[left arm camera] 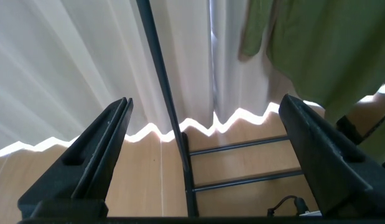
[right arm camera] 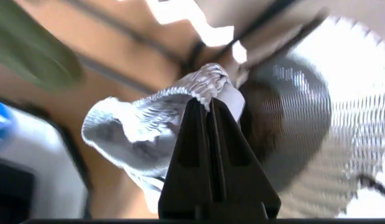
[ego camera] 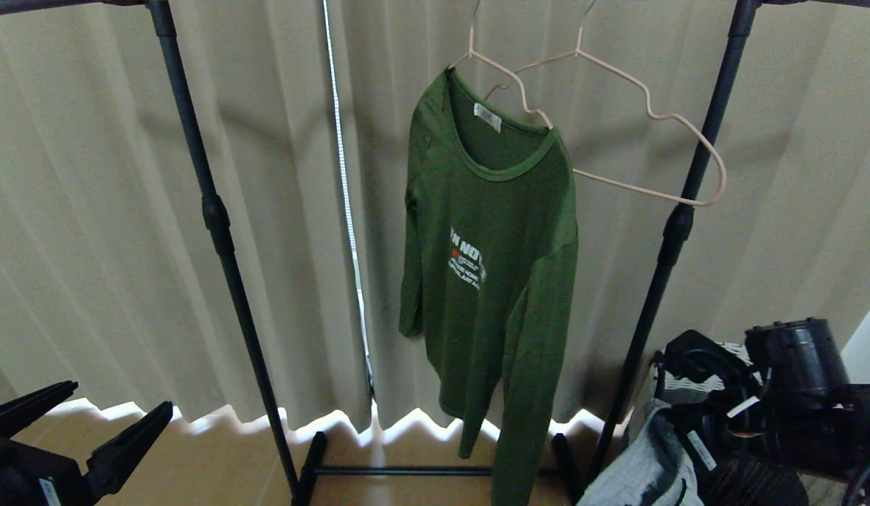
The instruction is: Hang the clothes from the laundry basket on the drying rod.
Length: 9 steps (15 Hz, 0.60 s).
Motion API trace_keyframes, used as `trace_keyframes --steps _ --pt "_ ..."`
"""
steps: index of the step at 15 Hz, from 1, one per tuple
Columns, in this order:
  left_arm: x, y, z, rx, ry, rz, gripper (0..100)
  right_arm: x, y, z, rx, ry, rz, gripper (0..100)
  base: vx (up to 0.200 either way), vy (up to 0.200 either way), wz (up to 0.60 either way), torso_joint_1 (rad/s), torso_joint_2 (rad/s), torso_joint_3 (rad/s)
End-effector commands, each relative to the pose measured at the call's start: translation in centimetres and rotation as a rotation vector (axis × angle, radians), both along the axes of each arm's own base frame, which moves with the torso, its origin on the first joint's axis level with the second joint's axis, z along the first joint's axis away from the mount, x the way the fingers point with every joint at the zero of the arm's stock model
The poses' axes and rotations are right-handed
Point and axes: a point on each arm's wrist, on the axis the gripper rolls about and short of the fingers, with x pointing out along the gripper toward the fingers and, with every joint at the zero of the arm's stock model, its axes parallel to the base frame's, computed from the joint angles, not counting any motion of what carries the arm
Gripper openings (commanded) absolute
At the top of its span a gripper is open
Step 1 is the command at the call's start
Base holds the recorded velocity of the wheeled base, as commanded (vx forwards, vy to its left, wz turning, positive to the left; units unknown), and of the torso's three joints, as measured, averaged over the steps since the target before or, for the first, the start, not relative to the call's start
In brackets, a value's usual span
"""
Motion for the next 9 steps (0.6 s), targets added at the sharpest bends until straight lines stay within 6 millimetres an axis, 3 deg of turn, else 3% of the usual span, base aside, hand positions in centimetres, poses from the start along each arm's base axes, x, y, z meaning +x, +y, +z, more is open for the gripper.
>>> trace_keyframes --steps 1,7,9 --pt "0.0 0.0 -0.1 0.001 0.003 0.0 100 -3.2 -0.5 4.9 0.177 -0.211 0.021 0 0.0 0.0 0.0 0.0 0.0 0.0" --pt "-0.8 0.0 -0.3 0.007 -0.019 -0.01 100 -5.0 -0.5 9.9 0.488 -0.37 -0.025 0 0.0 0.0 0.0 0.0 0.0 0.0" --pt "-0.9 0.0 -0.2 0.008 -0.024 -0.01 100 -5.1 -0.5 10.1 0.489 -0.38 -0.025 0 0.0 0.0 0.0 0.0 0.0 0.0"
